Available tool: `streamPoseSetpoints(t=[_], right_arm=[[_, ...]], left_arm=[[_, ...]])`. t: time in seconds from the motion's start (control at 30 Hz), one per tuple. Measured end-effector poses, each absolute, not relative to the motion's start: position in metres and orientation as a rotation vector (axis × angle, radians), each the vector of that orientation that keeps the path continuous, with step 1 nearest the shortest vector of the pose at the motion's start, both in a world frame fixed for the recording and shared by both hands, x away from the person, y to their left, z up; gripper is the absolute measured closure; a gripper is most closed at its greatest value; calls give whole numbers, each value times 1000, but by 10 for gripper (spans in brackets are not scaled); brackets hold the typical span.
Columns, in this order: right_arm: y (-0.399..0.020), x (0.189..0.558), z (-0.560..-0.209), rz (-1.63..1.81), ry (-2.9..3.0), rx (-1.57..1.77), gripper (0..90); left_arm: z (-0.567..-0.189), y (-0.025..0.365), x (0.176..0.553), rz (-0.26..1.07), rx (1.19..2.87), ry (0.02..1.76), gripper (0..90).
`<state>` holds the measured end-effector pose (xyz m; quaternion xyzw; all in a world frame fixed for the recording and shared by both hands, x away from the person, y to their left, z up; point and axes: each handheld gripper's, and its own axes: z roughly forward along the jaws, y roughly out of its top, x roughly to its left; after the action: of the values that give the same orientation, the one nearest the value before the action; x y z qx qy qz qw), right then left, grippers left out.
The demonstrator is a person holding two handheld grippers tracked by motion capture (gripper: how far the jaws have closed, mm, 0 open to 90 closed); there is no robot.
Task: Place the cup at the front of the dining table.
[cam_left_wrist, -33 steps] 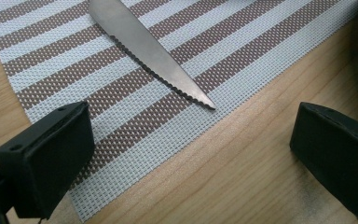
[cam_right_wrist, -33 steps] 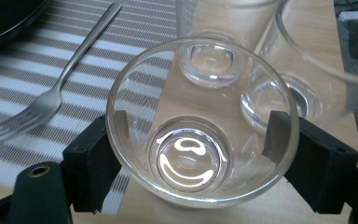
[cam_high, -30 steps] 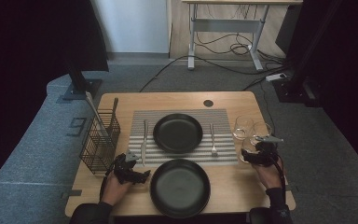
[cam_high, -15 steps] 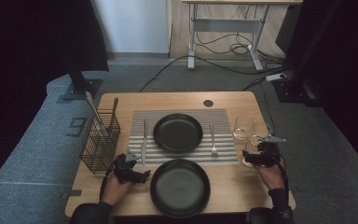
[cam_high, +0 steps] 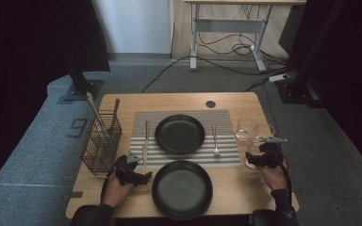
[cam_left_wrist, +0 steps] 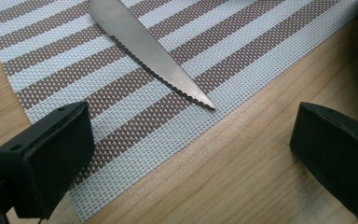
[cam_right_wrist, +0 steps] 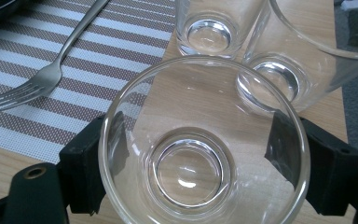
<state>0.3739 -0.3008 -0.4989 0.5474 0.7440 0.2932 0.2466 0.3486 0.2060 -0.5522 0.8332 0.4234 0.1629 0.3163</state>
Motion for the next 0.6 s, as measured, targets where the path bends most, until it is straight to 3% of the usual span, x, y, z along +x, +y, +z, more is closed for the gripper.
streamPoseSetpoints(t=[0.6], right_arm=[[-286,369,-470,850,2080,1402,174]], left_arm=[[-552,206,349,428,2193,1114,0]])
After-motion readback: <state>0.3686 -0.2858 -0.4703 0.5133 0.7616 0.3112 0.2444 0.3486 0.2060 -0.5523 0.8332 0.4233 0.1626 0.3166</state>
